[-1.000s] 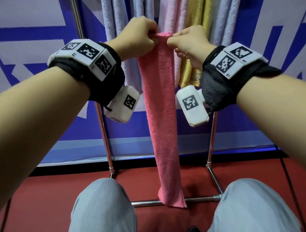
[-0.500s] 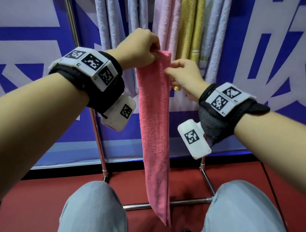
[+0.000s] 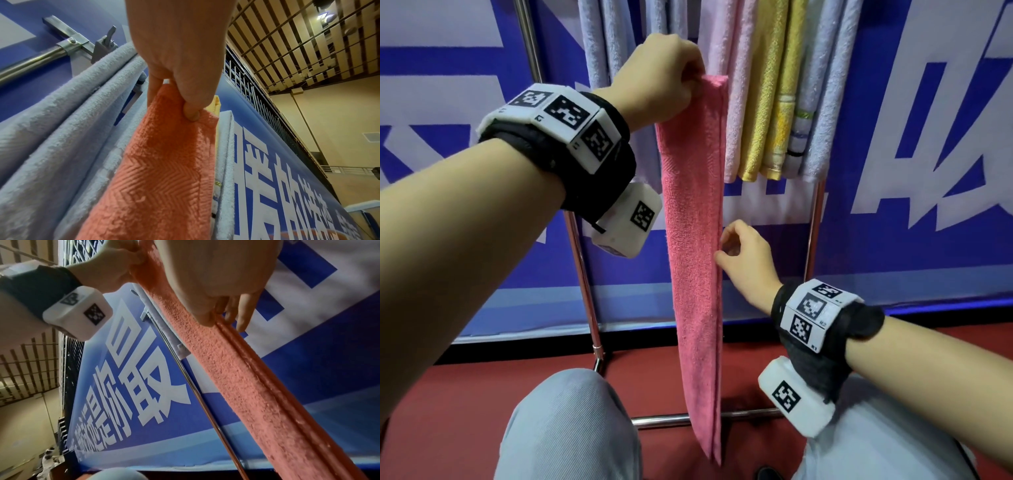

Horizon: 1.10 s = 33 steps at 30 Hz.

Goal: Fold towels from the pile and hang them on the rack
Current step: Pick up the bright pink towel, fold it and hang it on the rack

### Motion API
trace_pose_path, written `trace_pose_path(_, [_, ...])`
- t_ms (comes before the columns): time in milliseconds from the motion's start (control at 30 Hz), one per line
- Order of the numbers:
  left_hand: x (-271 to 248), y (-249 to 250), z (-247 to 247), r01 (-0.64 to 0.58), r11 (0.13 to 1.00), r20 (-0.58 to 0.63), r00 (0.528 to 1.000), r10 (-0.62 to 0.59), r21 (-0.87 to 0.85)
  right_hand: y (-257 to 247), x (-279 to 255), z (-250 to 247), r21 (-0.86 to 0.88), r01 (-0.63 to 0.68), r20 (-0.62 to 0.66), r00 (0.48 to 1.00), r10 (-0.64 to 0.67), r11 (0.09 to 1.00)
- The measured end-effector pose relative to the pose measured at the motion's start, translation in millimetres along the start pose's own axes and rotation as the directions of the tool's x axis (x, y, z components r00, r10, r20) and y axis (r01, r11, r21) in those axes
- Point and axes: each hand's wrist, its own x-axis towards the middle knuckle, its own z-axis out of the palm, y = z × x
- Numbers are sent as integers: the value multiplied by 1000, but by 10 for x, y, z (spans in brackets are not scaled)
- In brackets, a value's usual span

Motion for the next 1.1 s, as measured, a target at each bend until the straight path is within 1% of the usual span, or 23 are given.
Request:
trace_pose_path(67, [-6,-6,9,4,1000,-2,1000,-4,6,14,-30,28,-28,3,-7,1000,-3,1000])
trace_pose_path(200, [-9,-21,-2,10,1000,-23,1000,-10,7,113,-45,89,-66,-84,-13,996,83,994])
trace_pose_path(367, [-11,-36,-44,4,1000,-29,1000,-4,-3,175,-48,151,-179,-138,76,985,153,974])
trace_pose_path(500, [-19,-70,-60,15,1000,-15,1000,-15,17,170,-109,169,-152,-170,113,976,188,974])
trace_pose_path(700, [-50,-62,-66,2,1000,5,1000,-2,26,184,-137,186,-172,-210,104,968,230,962])
trace_pose_path(800, [-46,-61,-92,4,1000,0,1000,-4,30,185,-129,191,-168,-223,96,966,241,960])
trace_pose_path(967, [-35,-44,-130,5,1000,-4,1000,-5,24,204,-95,170,-198,-244,121,955,270,949])
trace_pose_path(1100, [-22,-63,-147,10,999,-36,999,-8,38,155,-90,206,-139,-269,116,951,286,953])
